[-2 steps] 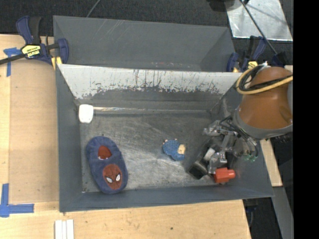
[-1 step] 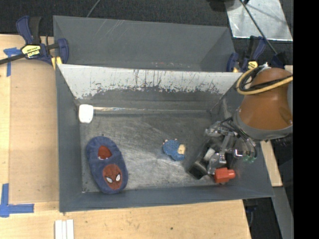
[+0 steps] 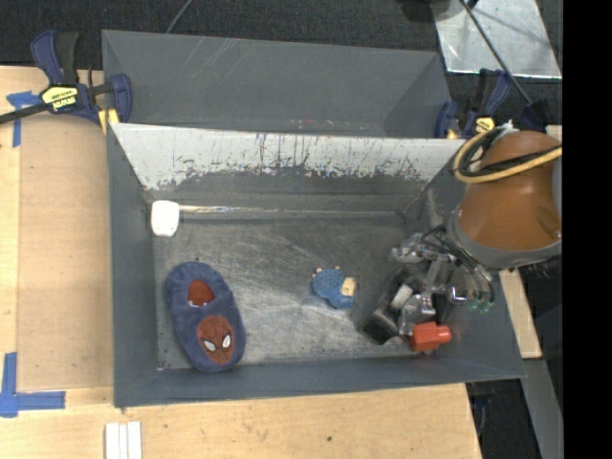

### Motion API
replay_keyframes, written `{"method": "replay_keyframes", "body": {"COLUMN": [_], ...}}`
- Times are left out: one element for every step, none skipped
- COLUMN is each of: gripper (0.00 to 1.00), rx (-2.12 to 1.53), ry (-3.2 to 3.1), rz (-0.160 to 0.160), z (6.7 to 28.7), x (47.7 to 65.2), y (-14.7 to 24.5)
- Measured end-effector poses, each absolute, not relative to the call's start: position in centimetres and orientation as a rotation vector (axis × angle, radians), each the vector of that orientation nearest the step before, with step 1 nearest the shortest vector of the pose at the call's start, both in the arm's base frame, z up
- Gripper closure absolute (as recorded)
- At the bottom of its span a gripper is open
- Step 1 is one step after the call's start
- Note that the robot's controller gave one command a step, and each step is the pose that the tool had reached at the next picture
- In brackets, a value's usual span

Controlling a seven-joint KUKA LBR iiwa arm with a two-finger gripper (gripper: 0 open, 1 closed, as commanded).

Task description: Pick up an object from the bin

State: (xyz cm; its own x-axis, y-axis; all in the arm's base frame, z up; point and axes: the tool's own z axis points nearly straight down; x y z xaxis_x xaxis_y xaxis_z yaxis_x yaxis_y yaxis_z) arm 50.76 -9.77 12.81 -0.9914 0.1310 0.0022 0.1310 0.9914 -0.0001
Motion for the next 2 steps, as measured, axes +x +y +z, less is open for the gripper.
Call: {"method": "replay_keyframes", "body": {"gripper": [0.0, 0.0], "rx": [-0.152, -0.056], "ry": [-3.138, -3.162], "rz": [-0.001, 0.013], "z": [12.79, 12.83], "x": [50.83, 51.33], "y": [-9.76, -10.3]}}
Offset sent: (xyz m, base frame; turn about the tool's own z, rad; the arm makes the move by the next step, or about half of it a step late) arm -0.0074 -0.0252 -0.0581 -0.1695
